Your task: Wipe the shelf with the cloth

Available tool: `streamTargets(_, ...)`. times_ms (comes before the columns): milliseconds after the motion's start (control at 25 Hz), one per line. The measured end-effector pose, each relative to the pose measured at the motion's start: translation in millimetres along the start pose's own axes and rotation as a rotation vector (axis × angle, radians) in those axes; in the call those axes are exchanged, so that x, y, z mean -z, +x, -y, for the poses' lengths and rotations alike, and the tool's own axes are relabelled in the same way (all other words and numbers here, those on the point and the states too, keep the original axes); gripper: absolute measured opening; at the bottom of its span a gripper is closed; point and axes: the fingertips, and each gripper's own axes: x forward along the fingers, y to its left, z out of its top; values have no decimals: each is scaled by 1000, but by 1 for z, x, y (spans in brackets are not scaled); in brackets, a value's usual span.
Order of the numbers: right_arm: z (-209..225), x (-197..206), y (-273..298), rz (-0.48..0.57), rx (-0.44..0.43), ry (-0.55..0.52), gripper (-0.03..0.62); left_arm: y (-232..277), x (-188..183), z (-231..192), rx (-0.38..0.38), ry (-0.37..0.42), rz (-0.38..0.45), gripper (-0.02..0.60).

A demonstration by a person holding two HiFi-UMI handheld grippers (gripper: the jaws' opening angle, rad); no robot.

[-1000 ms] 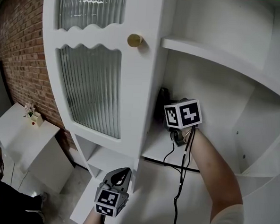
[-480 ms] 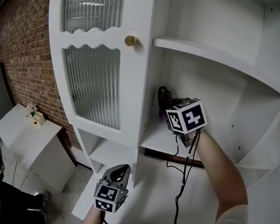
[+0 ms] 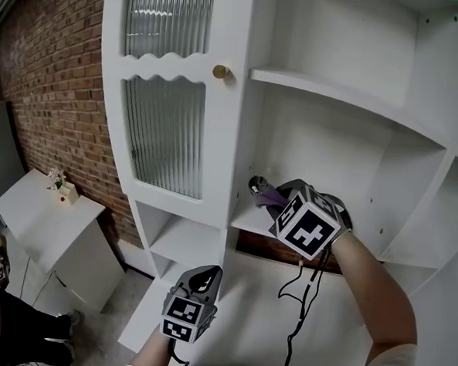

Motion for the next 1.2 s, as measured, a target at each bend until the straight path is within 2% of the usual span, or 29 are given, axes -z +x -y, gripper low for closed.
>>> streamTargets(160, -29, 4, -11, -134, -43, -175, 83, -8, -2, 12, 21, 15, 10, 14)
streamTargets(320, -50, -1, -4, -191, -87, -218, 78, -16, 7, 13, 29, 17, 4, 14)
streamTargets(720, -46, 3, 20, -199, -150, -117, 71, -11, 25, 9, 50, 7, -22, 14)
streamTargets(920, -30, 2, 37, -189, -132, -40, 69, 3, 30, 12, 79, -7, -26, 14)
streamTargets(1120, -19, 9, 53, -175, -209, 54, 69, 13, 45, 12, 99, -20, -55, 14)
streamTargets(1200, -13, 7, 60, -164, -198, 68, 69, 16, 49, 9, 98, -26, -62, 14)
